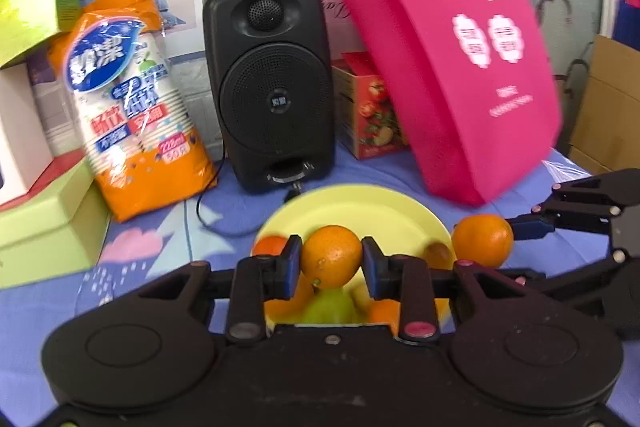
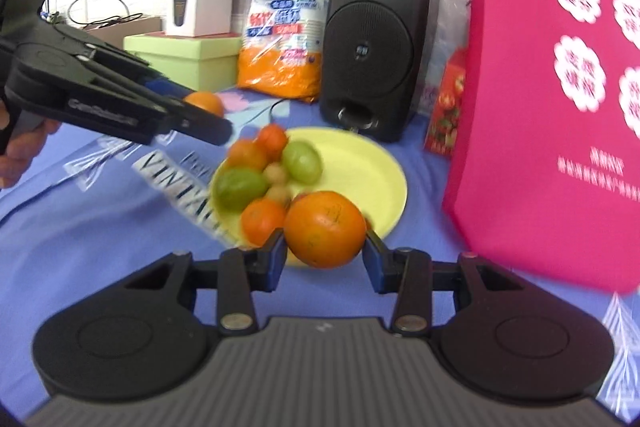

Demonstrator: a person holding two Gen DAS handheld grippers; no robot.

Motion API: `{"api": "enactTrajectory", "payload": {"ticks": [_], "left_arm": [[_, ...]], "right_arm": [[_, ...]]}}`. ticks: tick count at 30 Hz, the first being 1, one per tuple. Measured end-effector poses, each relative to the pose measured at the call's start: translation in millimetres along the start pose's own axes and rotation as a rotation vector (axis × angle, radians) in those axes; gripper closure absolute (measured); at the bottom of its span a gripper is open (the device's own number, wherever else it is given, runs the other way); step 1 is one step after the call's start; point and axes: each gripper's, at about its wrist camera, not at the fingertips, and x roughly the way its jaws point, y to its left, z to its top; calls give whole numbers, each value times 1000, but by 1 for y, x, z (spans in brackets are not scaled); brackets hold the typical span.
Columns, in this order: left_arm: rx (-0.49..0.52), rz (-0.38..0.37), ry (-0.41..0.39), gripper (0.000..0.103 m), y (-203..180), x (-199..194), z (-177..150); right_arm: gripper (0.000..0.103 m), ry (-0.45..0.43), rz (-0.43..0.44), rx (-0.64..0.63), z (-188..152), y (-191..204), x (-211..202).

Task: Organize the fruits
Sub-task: 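Carry both oranges over the yellow plate and release them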

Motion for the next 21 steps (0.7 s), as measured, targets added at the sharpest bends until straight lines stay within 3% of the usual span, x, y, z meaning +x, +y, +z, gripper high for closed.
{"api": "enactTrajectory", "payload": {"ticks": [7, 12, 21], "left_arm": [[11, 27, 34, 72, -6, 68, 30], [-46, 11, 93, 72, -3, 109, 35], [-114, 40, 133, 67, 5, 135, 28]], "right_arm": [[63, 18, -19, 22, 21, -17, 47], [63, 41, 4, 37, 25, -23, 67], [63, 69, 27, 60, 23, -26, 80]]}}
